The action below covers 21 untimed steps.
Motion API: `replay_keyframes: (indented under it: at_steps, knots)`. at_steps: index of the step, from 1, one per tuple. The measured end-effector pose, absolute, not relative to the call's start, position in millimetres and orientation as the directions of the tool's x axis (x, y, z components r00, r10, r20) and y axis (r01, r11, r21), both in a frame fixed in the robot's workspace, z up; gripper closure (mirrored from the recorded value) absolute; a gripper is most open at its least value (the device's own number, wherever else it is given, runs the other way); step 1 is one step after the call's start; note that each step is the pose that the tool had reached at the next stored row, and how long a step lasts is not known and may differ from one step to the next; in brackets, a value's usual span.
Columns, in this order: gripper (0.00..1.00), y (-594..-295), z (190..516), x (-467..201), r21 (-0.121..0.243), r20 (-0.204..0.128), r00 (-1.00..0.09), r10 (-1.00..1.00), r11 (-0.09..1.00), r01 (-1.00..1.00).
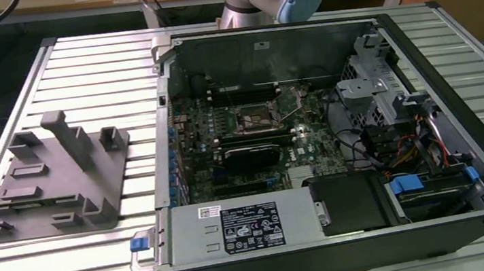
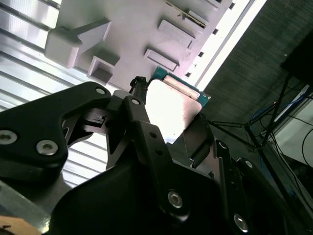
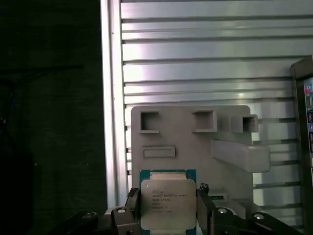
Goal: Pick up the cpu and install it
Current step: 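Pick up the cpu and move it towards the insertion slot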
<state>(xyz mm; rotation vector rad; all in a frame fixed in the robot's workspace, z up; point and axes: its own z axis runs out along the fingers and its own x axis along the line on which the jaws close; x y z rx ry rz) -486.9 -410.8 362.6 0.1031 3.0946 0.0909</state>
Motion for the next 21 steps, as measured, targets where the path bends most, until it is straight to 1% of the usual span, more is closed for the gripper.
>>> replay_keyframes:
  at_steps: [9, 21]
  knots:
    - [0.46, -410, 378, -487, 0.06, -0.042, -0.997, 0.068, 0.996, 0.065]
    - [0.46, -410, 379, -480, 0.06, -0.042, -0.997, 0.068, 0.996, 0.065]
